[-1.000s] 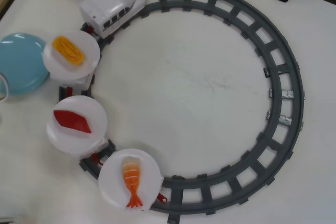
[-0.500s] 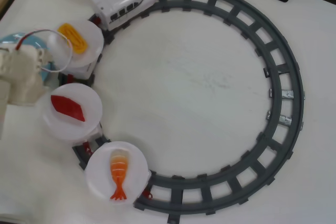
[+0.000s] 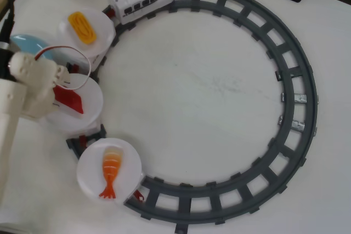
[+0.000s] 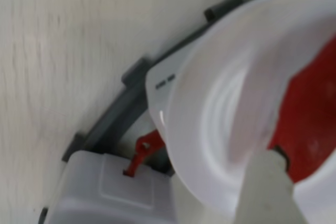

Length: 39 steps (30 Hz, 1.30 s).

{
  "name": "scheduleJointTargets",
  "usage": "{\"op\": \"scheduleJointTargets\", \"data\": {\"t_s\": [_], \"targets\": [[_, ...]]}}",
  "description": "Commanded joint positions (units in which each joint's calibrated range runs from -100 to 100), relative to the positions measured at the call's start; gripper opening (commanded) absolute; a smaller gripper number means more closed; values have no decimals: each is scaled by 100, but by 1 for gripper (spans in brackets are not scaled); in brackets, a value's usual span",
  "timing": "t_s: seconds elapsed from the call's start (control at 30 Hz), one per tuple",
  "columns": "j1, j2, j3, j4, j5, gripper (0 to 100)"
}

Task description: Pick up the sushi from the Shinkansen and put it on the blue dish

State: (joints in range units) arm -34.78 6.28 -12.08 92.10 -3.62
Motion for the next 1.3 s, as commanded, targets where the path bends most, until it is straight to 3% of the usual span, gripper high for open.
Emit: {"op": "scheduleJointTargets", "data": {"t_s": [0.0,0.4,0.6,0.77,1.03,1.27], "targets": [[-79,-35,207,-212,-51,20],[-360,-35,1559,-2115,-4,20],[-369,-44,1541,-2293,-4,19],[-369,-102,1496,-2301,-9,3],[-545,-135,234,-2301,6,3],[-1672,-135,-1092,-2233,294,3]]}}
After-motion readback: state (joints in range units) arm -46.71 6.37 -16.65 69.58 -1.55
